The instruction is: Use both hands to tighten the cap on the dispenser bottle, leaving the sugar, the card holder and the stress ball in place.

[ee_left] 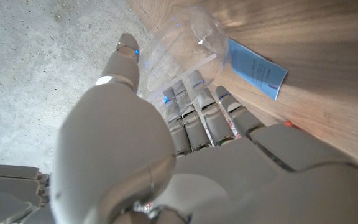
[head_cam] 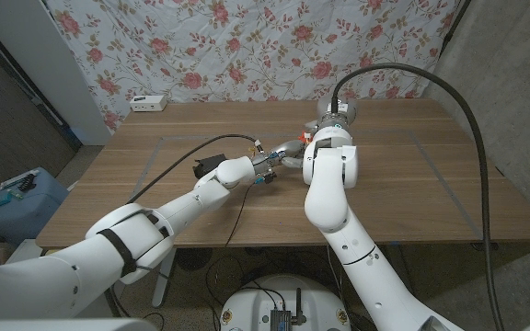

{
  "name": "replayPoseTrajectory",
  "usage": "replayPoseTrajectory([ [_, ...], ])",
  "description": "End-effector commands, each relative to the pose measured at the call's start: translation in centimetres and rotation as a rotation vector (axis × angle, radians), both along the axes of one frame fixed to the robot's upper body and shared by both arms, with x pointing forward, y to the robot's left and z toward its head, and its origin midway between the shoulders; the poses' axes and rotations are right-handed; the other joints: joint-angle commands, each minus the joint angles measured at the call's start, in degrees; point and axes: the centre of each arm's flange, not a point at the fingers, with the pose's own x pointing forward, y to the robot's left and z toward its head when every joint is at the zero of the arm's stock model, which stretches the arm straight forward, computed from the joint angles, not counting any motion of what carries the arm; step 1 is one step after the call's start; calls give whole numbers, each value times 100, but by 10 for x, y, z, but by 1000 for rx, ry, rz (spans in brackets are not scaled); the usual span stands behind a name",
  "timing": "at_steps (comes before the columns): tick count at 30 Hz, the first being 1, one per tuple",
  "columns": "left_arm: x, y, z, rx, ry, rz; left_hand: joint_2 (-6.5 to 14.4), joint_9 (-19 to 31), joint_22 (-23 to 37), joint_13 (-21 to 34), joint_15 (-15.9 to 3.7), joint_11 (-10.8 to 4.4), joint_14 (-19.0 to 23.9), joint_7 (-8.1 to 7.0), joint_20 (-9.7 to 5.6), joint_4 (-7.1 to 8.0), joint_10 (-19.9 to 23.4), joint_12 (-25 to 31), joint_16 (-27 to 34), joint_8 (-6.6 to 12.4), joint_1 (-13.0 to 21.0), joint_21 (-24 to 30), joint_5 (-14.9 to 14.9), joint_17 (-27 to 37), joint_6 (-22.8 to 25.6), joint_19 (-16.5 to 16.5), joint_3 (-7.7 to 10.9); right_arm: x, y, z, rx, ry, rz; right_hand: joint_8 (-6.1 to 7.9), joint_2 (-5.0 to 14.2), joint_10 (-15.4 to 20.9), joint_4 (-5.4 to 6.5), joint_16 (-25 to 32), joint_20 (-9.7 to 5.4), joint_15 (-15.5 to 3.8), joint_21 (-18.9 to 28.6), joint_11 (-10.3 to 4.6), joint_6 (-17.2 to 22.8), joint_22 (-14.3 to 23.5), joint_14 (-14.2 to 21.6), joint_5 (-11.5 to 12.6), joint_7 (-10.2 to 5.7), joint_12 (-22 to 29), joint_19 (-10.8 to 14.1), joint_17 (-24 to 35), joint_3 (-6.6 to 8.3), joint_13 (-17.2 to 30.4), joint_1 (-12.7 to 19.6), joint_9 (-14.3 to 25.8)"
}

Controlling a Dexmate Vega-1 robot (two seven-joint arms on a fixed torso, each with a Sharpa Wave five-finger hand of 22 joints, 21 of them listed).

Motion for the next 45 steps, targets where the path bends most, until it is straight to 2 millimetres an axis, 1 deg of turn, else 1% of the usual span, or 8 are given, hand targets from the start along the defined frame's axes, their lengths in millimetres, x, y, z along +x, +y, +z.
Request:
replayPoseTrajectory([
  [1,3,-3,3,0,0,-8,711,16,13,19,-345,14,26,-114,-234,462,55,24,47,49,-278,12,31,5,616,53,475,-7,-5,8,-11,-27,-11,-129,-10,-5,77,-26,39,-141,-3,40,-199,7,-11,35,-11,-1,9,22,-56,18,-121,22],
  [8,6,-6,5,2,-1,-9,708,16,13,16,-343,6,12,-118,-233,458,55,23,40,50,-276,11,31,4,619,50,477,-11,-13,12,-31,-26,-8,-482,-53,-159,95,-75,75,-74,-16,82,-728,5,-76,94,-87,-33,-58,-5,-113,26,-182,45],
  [14,7,-6,8,6,-5,-10,706,16,13,17,-349,7,9,-119,-233,461,51,23,38,49,-283,10,30,3,617,47,475,-18,-23,16,-25,-24,33,-761,-105,-447,30,-140,135,-33,-49,80,-1144,0,-281,158,-175,-79,-209,-20,-129,35,-104,69],
  [21,8,-7,9,6,-6,-12,707,16,13,17,-344,-1,10,-118,-229,468,62,28,40,50,-295,11,29,5,620,50,472,-25,-35,22,4,9,82,-1207,-135,-947,-141,-190,242,57,-85,110,-1937,-6,-696,238,-329,-111,-534,-8,-77,47,129,98],
  [22,8,-8,9,6,-6,-12,707,16,13,17,-350,1,11,-112,-230,467,61,28,40,49,-294,10,29,3,618,48,474,-26,-37,22,9,18,89,-1341,-157,-1127,-197,-205,269,133,-85,117,-2191,-8,-852,255,-361,-120,-621,-4,-63,51,196,106],
  [26,7,-8,9,6,-7,-12,705,16,13,19,-347,6,10,-109,-229,461,60,29,38,48,-289,10,30,1,617,47,477,-27,-40,24,17,36,95,-1551,-159,-1426,-289,-195,313,194,-88,106,-2576,-12,-1084,293,-431,-115,-793,11,-24,60,311,123],
  [39,5,-6,9,11,-13,-11,712,16,13,16,-339,5,7,-123,-227,463,57,27,39,47,-292,11,32,3,616,48,481,-30,-53,27,32,93,152,-1963,-155,-2115,-546,-194,288,288,-81,55,-3371,-18,-1654,402,-772,-103,-1135,34,99,86,650,166],
  [45,5,-6,10,12,-13,-12,715,16,13,16,-349,-6,9,-124,-229,460,56,27,42,48,-288,11,32,5,619,49,483,-30,-57,27,9,124,152,-2176,-170,-2492,-684,-212,414,470,-114,39,-3753,-21,-2084,471,-817,-95,-1531,40,157,98,808,186],
])
